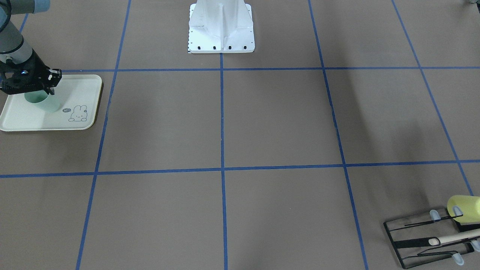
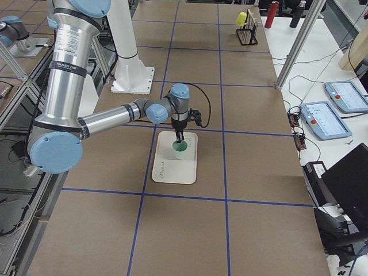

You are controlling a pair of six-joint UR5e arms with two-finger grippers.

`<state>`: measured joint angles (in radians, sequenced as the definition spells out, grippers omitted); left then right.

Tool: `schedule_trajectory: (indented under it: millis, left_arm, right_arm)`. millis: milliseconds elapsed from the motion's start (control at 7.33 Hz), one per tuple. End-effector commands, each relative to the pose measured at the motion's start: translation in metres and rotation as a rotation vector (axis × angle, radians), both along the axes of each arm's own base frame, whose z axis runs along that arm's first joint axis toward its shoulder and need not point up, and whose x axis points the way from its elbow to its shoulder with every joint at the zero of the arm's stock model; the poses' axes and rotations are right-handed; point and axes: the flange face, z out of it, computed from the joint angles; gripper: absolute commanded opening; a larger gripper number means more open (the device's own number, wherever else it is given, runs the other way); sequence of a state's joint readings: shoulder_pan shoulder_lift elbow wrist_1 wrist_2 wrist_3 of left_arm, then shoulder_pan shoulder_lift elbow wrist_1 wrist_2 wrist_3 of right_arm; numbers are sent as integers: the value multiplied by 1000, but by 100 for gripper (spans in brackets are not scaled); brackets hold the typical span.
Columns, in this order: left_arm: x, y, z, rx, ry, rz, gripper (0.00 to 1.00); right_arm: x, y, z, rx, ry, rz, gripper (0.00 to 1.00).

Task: Left arm grabs green cup and hands to right arm on tray

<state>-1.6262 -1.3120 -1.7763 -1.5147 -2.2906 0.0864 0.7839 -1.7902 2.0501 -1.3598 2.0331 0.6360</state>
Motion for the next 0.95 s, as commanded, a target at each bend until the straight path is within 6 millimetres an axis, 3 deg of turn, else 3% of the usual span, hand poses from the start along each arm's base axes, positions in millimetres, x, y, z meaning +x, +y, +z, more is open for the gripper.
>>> schedule_trajectory:
  millis: [0, 273, 545, 818]
  left_arm:
    - [0, -1, 0, 2, 1, 0, 100]
    - [0, 0, 0, 1, 1, 1, 100]
    - [0, -1, 1, 0, 1, 1, 100]
    - [0, 0, 4, -3, 2, 4, 100]
  right_arm:
    - [-6, 1, -5, 9, -8, -12, 99]
    - [-2, -2, -20, 32, -34, -8, 100]
    - [34, -18, -43, 59, -73, 71, 100]
    - [63, -53, -50, 115, -85, 102, 100]
